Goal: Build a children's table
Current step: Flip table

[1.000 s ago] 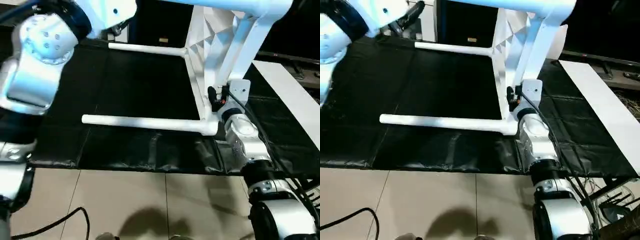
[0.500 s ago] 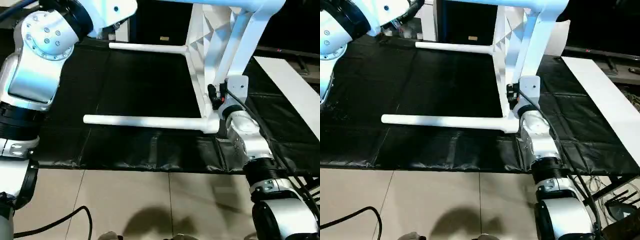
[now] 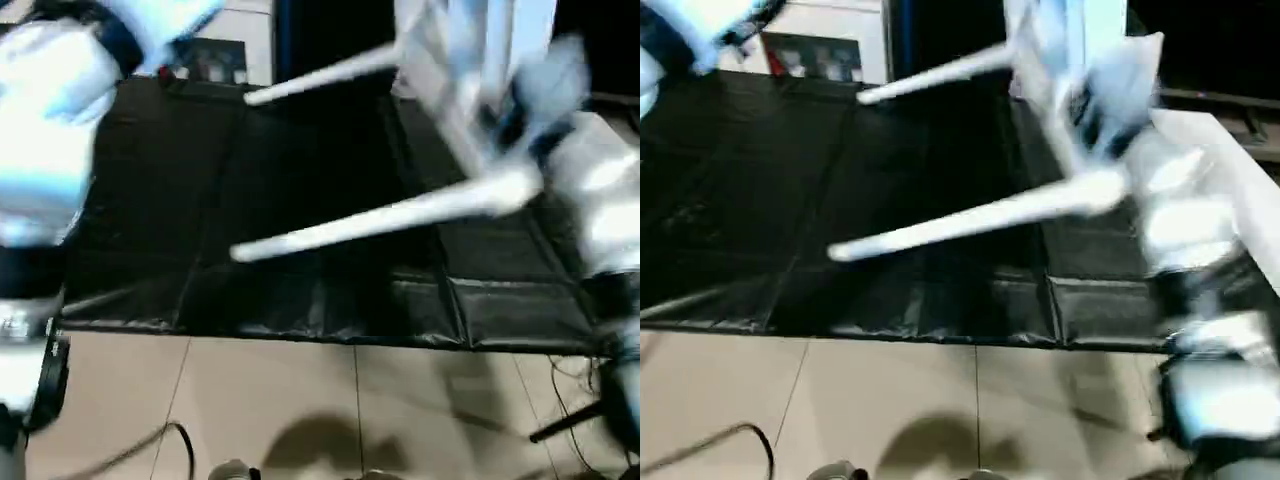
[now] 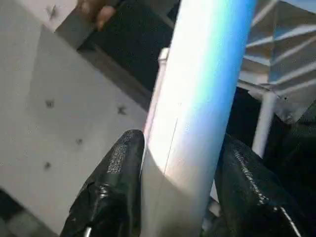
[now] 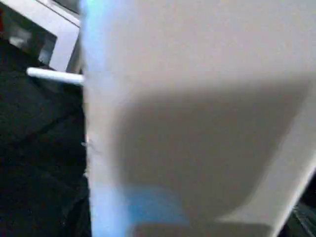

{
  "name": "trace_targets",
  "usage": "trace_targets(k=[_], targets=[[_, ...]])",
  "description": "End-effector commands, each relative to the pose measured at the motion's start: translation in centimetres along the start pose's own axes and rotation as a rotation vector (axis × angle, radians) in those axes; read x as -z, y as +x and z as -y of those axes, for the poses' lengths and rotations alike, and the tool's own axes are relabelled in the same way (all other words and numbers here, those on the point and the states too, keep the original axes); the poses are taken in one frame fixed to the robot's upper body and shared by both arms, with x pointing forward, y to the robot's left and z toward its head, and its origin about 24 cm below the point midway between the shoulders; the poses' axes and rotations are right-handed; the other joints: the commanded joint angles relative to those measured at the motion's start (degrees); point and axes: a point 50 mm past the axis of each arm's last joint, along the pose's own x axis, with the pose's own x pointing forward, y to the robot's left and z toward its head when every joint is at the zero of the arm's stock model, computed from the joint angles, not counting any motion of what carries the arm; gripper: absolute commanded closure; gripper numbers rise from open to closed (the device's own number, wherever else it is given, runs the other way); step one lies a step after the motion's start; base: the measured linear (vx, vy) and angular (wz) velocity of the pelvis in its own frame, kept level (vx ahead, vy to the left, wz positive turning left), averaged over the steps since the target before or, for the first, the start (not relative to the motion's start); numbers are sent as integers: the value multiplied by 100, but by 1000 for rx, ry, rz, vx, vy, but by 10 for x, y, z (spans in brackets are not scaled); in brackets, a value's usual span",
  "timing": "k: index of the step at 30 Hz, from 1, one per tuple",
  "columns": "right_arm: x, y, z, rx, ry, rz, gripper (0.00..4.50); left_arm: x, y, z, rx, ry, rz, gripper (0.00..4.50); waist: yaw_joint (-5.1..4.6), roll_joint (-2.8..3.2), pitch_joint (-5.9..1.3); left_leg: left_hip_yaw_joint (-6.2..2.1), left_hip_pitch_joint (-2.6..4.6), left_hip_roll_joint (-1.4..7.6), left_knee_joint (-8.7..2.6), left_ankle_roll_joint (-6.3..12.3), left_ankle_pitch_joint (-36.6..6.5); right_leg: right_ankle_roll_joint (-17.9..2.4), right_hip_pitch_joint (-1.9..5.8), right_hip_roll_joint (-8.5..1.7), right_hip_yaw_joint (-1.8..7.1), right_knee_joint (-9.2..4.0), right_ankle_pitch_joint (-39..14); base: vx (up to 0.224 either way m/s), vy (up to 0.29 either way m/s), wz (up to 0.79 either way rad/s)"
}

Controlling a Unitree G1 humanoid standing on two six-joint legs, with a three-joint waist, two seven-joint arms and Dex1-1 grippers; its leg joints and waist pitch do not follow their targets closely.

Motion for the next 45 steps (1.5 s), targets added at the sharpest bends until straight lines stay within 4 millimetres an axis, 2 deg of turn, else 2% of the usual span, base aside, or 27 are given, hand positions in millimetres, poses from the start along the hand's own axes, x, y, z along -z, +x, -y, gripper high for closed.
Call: trace_targets(k=[1,3,4,7,10,15,18,20,21,22,23,24,25,26,27,28,29,30,31,32,34,35,36,37,38,39,45], targets=[[-29,-8,-9,-249,-111,59,253,50,-7,34,126,-183,-246,253,-12,-87,-417,-106,146,333,-310,-40,-600,-901,278,-591,338,-438,-962,0,0,0],[-36,-14,-9,-330,-125,55,253,55,-13,41,131,-239,-270,259,24,-124,-388,-93,142,332,-312,4,-690,-825,259,-605,347,-480,-1189,0,0,0],[-39,-16,-8,-347,-116,58,197,56,-14,43,130,-255,-277,261,44,-111,-355,-98,168,329,-322,-23,-874,-746,221,-612,337,-527,-1625,0,0,0],[-45,-16,-18,-402,-91,105,174,57,-15,46,124,-296,-281,272,7,-62,-312,-168,271,311,-335,-214,-1700,-429,136,-654,305,-700,-3075,0,0,0],[-43,-15,-23,-427,-118,115,125,55,-13,47,116,-327,-276,275,-29,-65,-330,-219,407,289,-333,-343,-2257,-279,34,-619,244,-770,-3443,-56,8,-1],[-42,-16,-27,-425,-175,195,73,50,-8,48,99,-383,-273,277,-94,-54,-346,-262,407,275,-335,-330,-2599,-224,21,-665,166,-808,-3516,0,0,0],[-41,-13,-21,-343,-144,250,51,48,-6,51,102,-402,-283,277,-233,-41,-337,-328,386,256,-342,-286,-2914,-145,68,-681,3,-865,-3778,0,0,0],[-43,-12,-16,-291,-93,301,39,48,-6,52,101,-410,-289,277,-323,8,-325,-372,456,266,-327,-321,-3294,-111,41,-700,-107,-947,-3866,0,0,0],[-46,-12,-10,-255,-22,363,28,49,-7,53,100,-416,-302,277,-351,129,-322,-423,489,296,-357,-348,-3619,-120,86,-702,-194,-969,-3730,0,0,0],[-48,-12,-7,-240,17,395,28,50,-7,54,100,-418,-311,277,-424,142,-327,-489,444,352,-443,-370,-3988,-111,187,-681,-322,-943,-3447,-54,55,-13],[-53,-17,-5,-267,84,456,19,51,-7,55,97,-428,-319,277,-424,222,-317,-522,440,391,-519,-402,-4273,-126,229,-637,-366,-885,-3226,-62,50,-8],[-57,-20,-5,-289,122,498,8,51,-8,55,94,-435,-324,277,-405,295,-302,-506,261,535,-862,-508,-4878,-285,433,-490,-429,-469,-2384,-62,50,-8],[-62,-25,-2,-312,177,549,2,50,-8,56,97,-422,-320,277,-173,332,-282,-335,-147,646,-1361,-568,-5230,-366,721,-394,-313,411,-1356,-117,11,6],[-66,-29,-1,-326,210,587,0,49,-8,56,100,-412,-318,277,-24,346,-316,-94,-149,556,-1396,-654,-5183,-387,682,-351,-274,514,-1315,-93,-46,16],[-69,-39,6,-266,303,659,0,49,-10,57,111,-388,-313,277,-89,-155,-348,-89,473,259,-516,-590,-3847,-94,-36,-681,148,-388,-3858,-93,-46,16],[-69,-41,8,-247,324,670,0,49,-10,57,115,-378,-312,277,-113,-228,-280,-319,753,-222,738,-184,-1459,235,-537,-996,381,-1260,-6339,29,-91,16],[-69,-43,9,-234,336,677,0,49,-10,57,117,-370,-312,278,-57,-83,-332,-477,427,-294,698,-9,-843,178,-124,-1108,615,-1152,-6192,84,-58,-5],[-66,-45,8,-232,360,681,0,50,-11,57,116,-366,-314,279,40,27,-268,-539,460,-48,184,-69,-1313,-48,63,-984,282,-919,-4921,84,-58,-5],[-61,-47,6,-229,393,676,0,50,-12,57,115,-369,-311,284,-59,24,-223,-527,641,33,-35,-159,-2142,-61,-134,-665,57,-838,-4469,0,0,0],[-49,-54,-3,-259,428,649,0,50,-13,56,116,-357,-306,286,-147,178,-349,-627,550,264,-365,-194,-2768,-275,107,-524,19,-600,-2666,-60,-26,15],[-29,-63,-19,-282,464,589,0,50,-15,55,120,-354,-302,288,-191,235,-340,-656,432,403,-588,-95,-2624,-656,292,-615,63,-519,-920,-30,-13,7],[-23,-66,-25,-289,468,565,0,50,-15,55,123,-349,-299,288,-209,196,-335,-639,399,385,-597,-85,-2598,-717,324,-646,83,-550,-929,0,0,0],[-12,-71,-35,-308,473,521,0,49,-16,55,132,-327,-290,289,-219,167,-301,-583,395,324,-594,-160,-2796,-668,323,-686,91,-668,-1612,0,0,0],[-1,-76,-42,-298,507,472,0,49,-18,56,134,-336,-292,289,-252,80,-251,-517,422,236,-524,-190,-2915,-536,210,-706,123,-776,-2431,0,0,0],[9,-81,-48,-286,546,423,0,49,-20,57,136,-340,-295,289,-236,68,-229,-482,465,181,-476,-148,-2847,-345,145,-745,137,-888,-3193,0,0,0],[19,-85,-54,-269,563,358,0,51,-22,58,141,-340,-309,291,-273,25,-215,-494,426,162,-471,-99,-2708,-190,149,-754,112,-927,-3607,0,0,0],[47,-90,-65,-190,610,200,0,58,-30,57,140,-327,-334,292,-362,3,-185,-528,343,174,-518,-91,-2672,-3,131,-746,74,-955,-3699,0,0,0]])
